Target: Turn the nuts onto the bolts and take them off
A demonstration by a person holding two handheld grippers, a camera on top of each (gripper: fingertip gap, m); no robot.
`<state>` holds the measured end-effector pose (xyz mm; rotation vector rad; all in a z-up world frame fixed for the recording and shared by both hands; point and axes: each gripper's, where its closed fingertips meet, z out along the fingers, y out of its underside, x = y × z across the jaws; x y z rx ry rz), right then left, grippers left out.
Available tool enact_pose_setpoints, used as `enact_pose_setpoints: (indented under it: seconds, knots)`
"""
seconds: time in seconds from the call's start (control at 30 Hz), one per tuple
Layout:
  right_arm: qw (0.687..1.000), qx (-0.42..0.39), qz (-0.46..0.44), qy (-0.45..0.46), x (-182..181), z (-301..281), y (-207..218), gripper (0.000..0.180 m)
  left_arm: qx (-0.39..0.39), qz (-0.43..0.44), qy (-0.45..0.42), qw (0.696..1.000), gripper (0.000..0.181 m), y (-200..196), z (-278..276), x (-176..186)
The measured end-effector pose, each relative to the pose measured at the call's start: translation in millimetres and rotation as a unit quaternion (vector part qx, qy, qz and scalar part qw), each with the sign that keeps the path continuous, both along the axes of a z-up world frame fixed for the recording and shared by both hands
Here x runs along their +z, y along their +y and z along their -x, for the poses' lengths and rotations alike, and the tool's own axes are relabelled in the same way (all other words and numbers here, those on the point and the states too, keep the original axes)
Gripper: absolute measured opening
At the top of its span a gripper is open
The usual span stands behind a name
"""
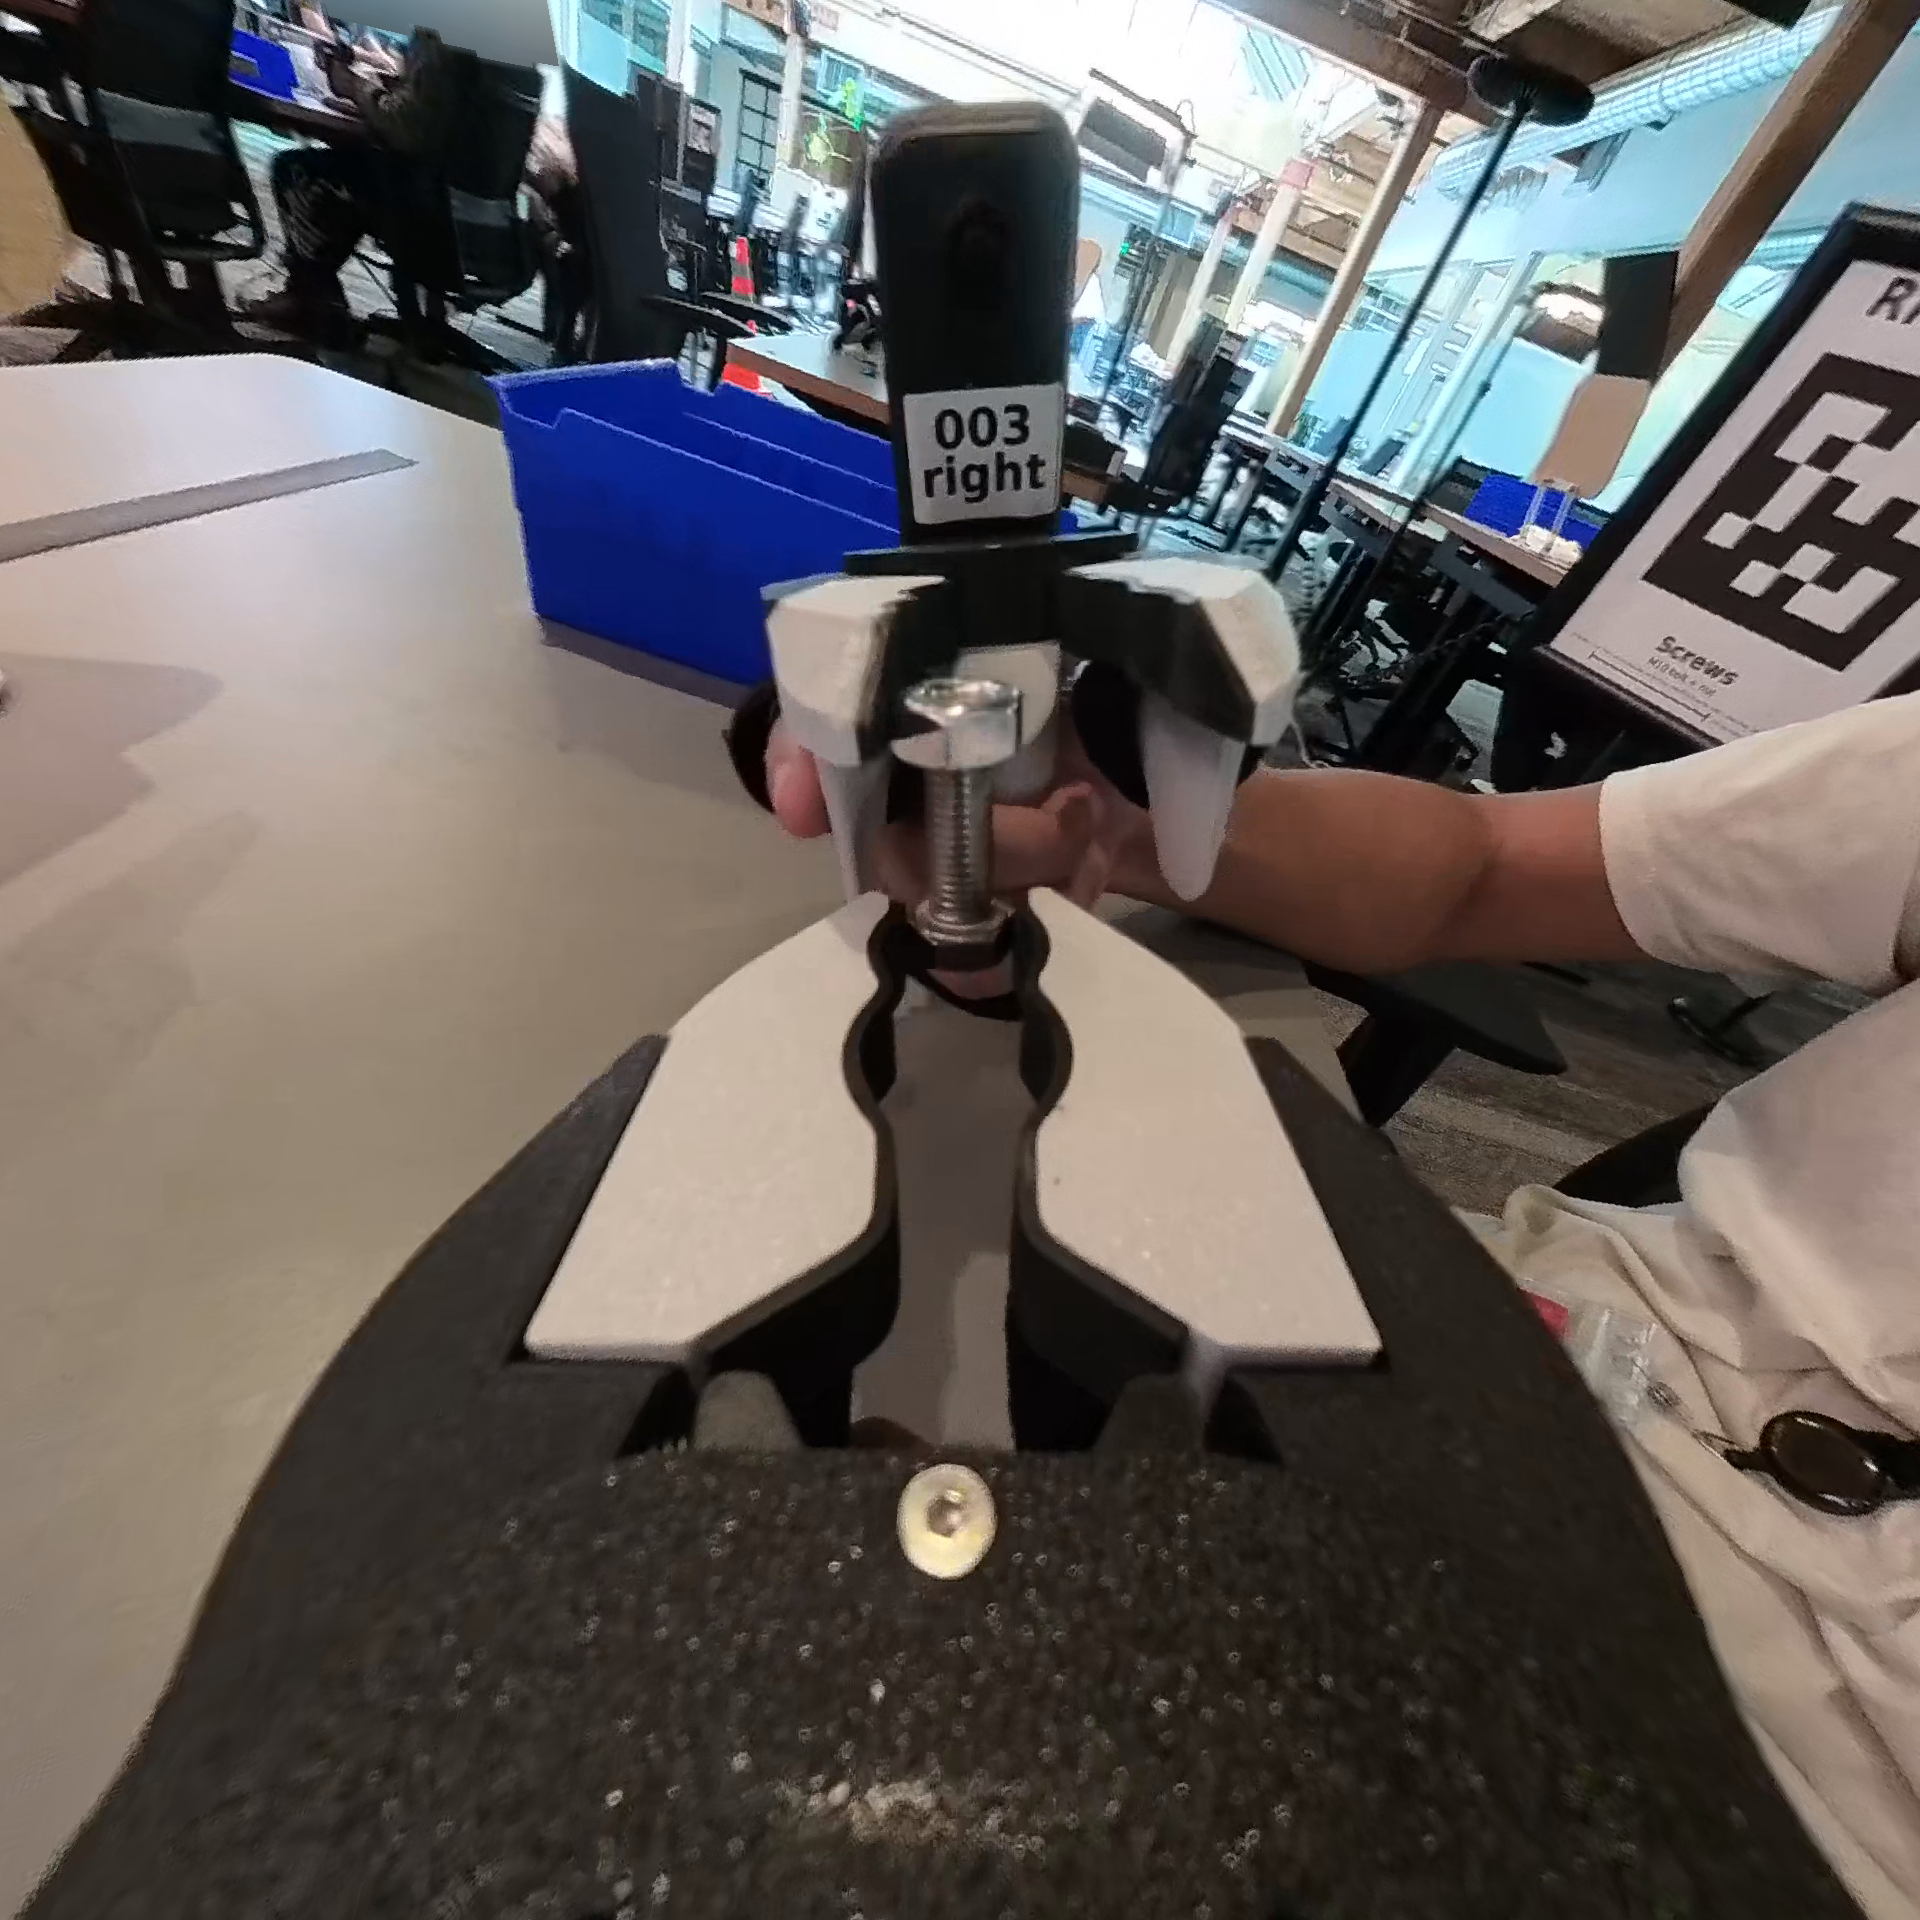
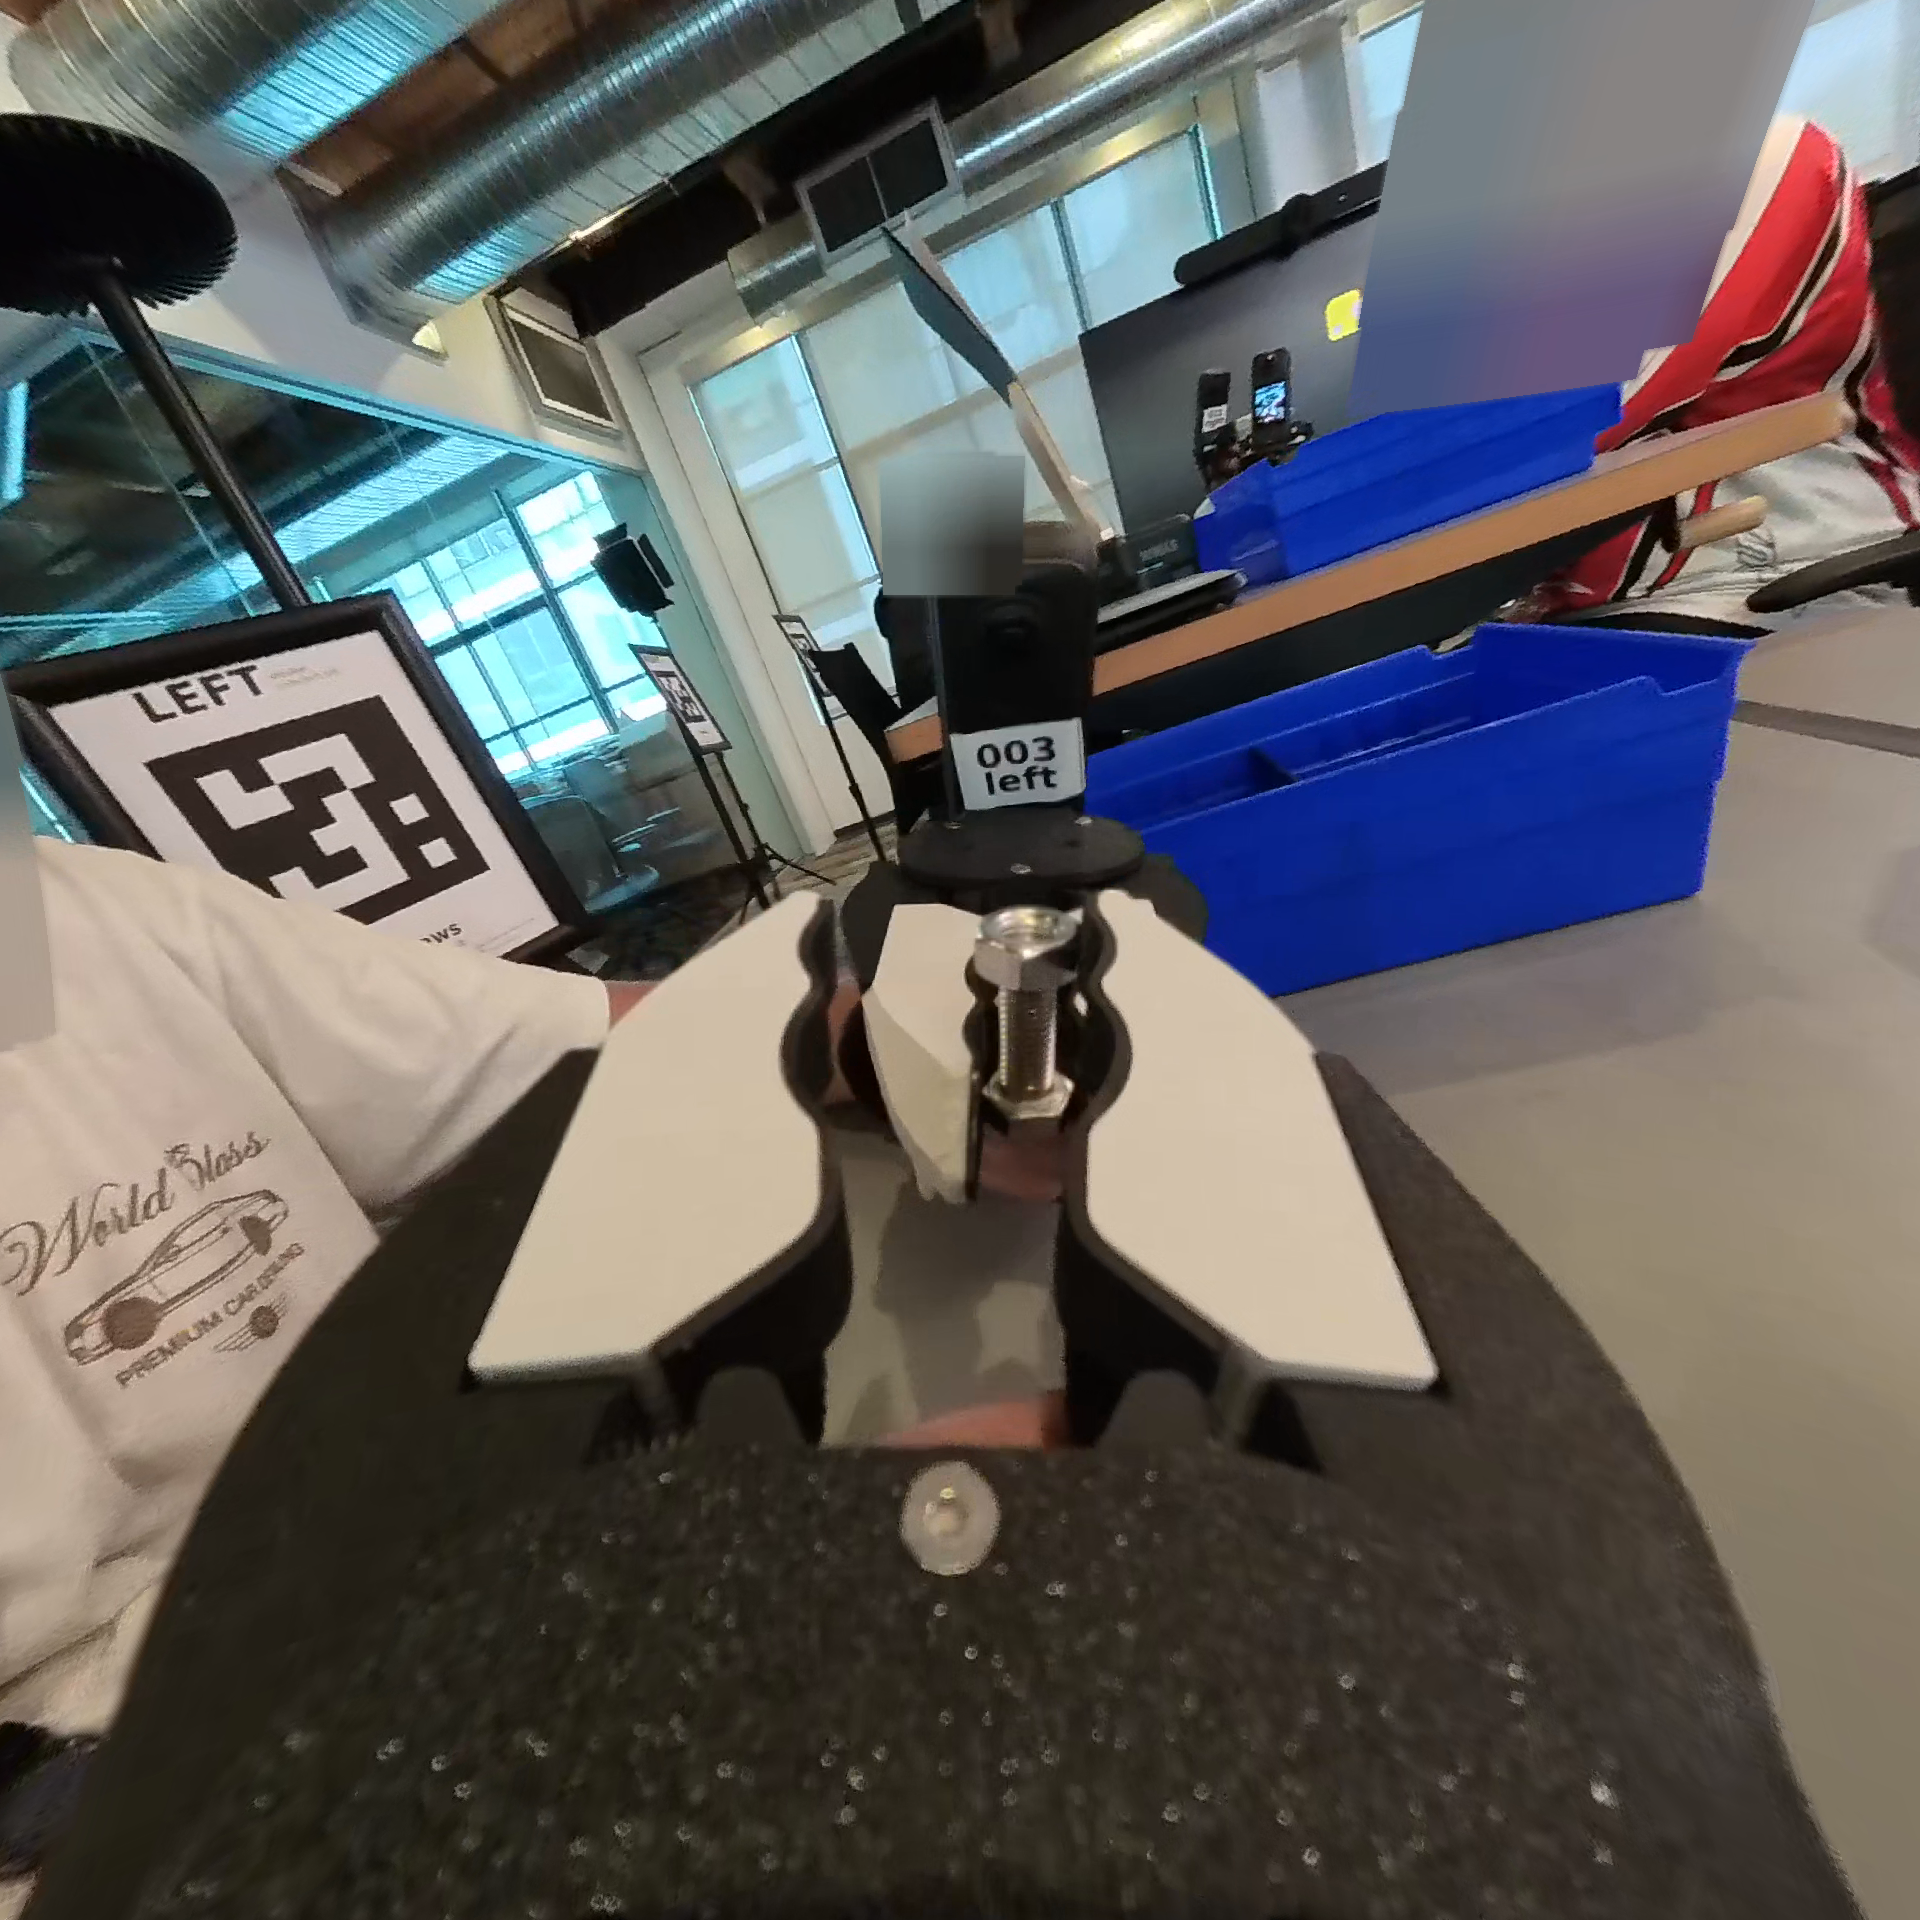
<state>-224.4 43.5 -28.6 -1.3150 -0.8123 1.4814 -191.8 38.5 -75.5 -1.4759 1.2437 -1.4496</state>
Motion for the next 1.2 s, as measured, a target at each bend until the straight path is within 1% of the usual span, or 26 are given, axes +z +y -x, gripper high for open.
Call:
enact_pose_setpoints:
  seconds: [0.23,0.47,0.57,0.7,0.77,0.8,0.9,1.0,1.07,1.2]
  knots:
    - [1.0,-0.024,-0.002,-0.004,1.5,-5.3,4.9,0.051,0.019,0.004,-0.002,1.0,0.019,10.3,4.3,1.4]
    - [0.999,-0.038,-0.002,0.004,4.2,-10.8,9.7,0.05,0.017,0.007,-0.012,1.0,0.019,10.6,6.7,5.8]
    - [1.0,-0.021,0.007,0.004,4.1,-4.2,6.9,0.054,0.0,0.001,-0.008,1.0,0.019,2.9,4.4,4.7]
    - [1.0,-0.006,-0.006,-0.019,-1.8,8.0,-1.3,0.057,-0.011,-0.008,-0.002,1.0,0.019,-4.5,1.2,2.1]
    - [1.0,0.001,-0.006,-0.011,1.1,7.0,-4.4,0.055,-0.004,-0.008,0.001,1.0,0.019,-1.0,1.5,1.4]
    - [1.0,-0.007,-0.006,-0.01,2.3,5.0,-2.8,0.058,0.001,-0.007,-0.001,1.0,0.019,1.8,2.6,2.0]
    - [1.0,-0.019,-0.007,-0.004,5.1,-2.6,0.1,0.058,0.014,-0.001,-0.01,1.0,0.019,9.1,7.0,5.9]
    - [1.0,-0.024,-0.007,0.002,7.3,-8.2,1.9,0.054,0.021,0.007,-0.018,1.0,0.019,14.1,10.1,9.2]
    - [1.0,-0.03,-0.007,0.0,6.4,-7.3,5.1,0.055,0.015,0.009,-0.022,1.0,0.019,11.8,9.9,10.4]
    - [1.0,-0.013,-0.008,-0.012,3.2,7.9,0.4,0.057,-0.018,-0.001,-0.015,1.0,0.019,-4.7,4.1,7.8]
